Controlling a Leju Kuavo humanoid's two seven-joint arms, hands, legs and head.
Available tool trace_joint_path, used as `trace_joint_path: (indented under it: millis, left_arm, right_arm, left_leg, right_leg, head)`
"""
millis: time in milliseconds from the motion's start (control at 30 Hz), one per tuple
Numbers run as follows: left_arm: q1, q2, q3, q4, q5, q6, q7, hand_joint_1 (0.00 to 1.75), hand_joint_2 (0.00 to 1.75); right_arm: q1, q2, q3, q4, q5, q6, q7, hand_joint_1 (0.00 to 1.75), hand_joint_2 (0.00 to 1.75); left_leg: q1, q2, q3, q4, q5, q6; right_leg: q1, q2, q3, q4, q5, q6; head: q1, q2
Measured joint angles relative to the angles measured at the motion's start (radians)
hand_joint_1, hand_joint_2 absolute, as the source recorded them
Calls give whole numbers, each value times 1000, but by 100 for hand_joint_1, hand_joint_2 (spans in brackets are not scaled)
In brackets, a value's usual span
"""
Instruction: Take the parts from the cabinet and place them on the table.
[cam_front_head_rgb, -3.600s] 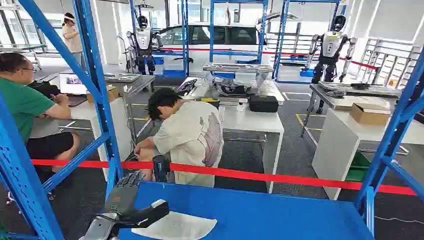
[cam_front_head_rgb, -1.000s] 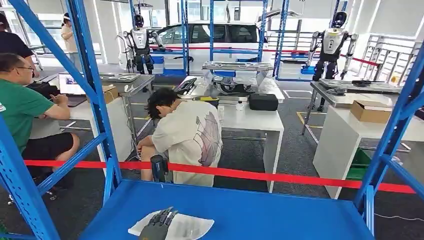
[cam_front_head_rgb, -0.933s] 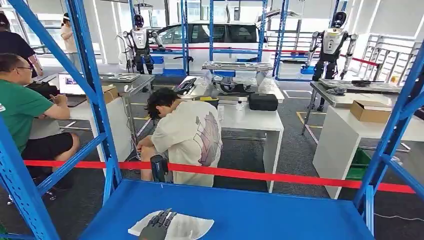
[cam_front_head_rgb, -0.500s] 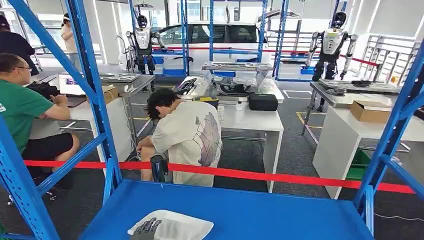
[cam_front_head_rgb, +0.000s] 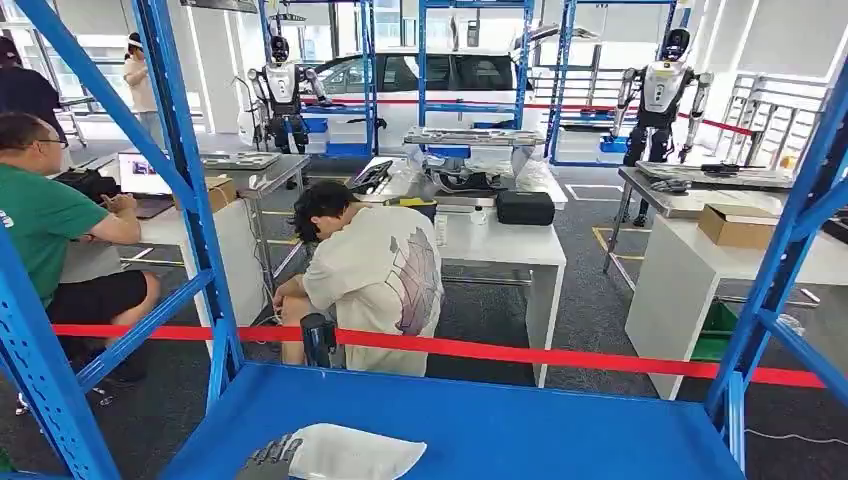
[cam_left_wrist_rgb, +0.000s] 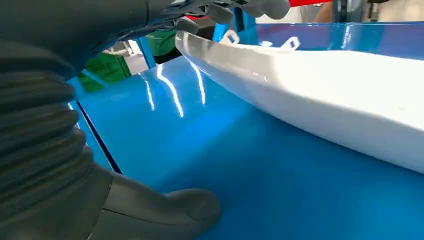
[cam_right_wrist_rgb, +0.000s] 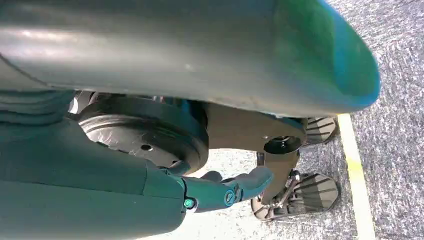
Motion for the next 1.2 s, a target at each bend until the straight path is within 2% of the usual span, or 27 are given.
trace_joint_path:
  millis: [33,67,100,367,933,1200]
  left_arm:
    - [-1,2,-2,1,-1,2,1,0,175]
    - [-2,5,-4,2,-7,5,5,105,175]
    - [-2,6,-9,2,-17,8,8,175,175]
    - [-2,19,-35,16,-72,3,28,175,175]
    - [-14,23,-48,20,-76,7,27,175,175]
    - [-18,17,-64,18,-112,11,3,175,175]
  right_arm:
    - [0,0,0,0,-1,0,0,0,0]
    - [0,0,0,0,-2,0,0,0,0]
    - [1,0,0,0,-2,0,0,0,0]
    - [5,0,0,0,-22,0,-6,0,0]
    - [6,0,0,0,-23,0,-11,0,0]
    - [10,0,-5,0,-57,0,-30,0,0]
  left_leg:
    - [0,0,0,0,0,0]
    - [0,0,1,0,0,0]
    - [0,0,1,0,0,0]
    - [0,0,1,0,0,0]
    - [0,0,1,0,-1,-1]
    - [0,0,2,0,-1,-2]
  right_leg:
    - [0,0,0,0,0,0]
    - [0,0,0,0,0,0]
    - [0,0,1,0,0,0]
    - [0,0,1,0,0,-1]
    - [0,0,1,0,-1,-2]
    - [0,0,1,0,-2,-1]
  head:
    - [0,0]
    - [0,0]
    - [0,0]
    - [0,0]
    - [0,0]
    - [0,0]
